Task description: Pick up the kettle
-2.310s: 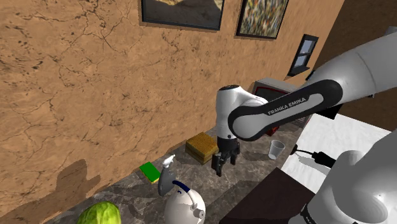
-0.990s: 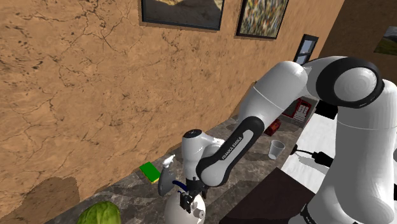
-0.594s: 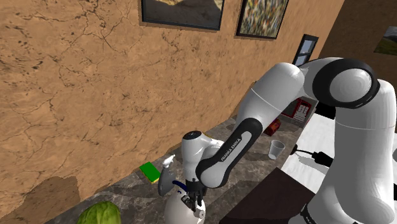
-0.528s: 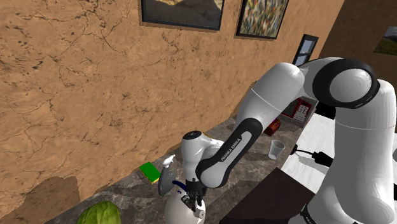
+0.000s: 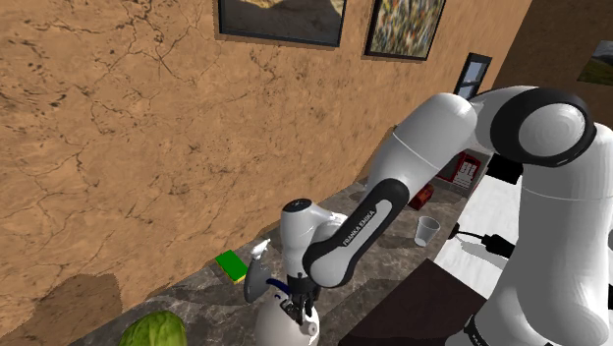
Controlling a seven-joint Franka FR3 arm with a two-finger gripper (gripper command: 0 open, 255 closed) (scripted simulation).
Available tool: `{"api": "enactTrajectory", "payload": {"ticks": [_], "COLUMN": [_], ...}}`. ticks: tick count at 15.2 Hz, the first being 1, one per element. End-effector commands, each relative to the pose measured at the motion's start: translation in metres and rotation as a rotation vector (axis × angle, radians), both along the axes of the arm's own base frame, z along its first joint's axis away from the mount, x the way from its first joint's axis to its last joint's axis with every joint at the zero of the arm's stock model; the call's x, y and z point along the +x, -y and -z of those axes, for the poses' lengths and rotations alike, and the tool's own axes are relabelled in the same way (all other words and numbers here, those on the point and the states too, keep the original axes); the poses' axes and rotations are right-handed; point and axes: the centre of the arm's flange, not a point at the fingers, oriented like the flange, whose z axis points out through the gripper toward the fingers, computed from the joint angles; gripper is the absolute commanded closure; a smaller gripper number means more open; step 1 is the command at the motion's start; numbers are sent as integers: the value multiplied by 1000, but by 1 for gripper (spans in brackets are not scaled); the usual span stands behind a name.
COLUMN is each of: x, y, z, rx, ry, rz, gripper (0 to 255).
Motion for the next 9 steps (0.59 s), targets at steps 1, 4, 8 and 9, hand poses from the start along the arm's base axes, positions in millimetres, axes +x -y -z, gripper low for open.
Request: {"api": "enactTrajectory", "payload": {"ticks": [1, 4, 8, 9], "x": [1, 1, 1, 1], "y": [0, 0, 0, 0], "z": [-10, -26, -47, -52], "rx": [1, 1, 1, 1], "ry": [0, 0, 0, 0], "rz": [0, 0, 0, 0], "gripper": [255, 255, 255, 255]}}
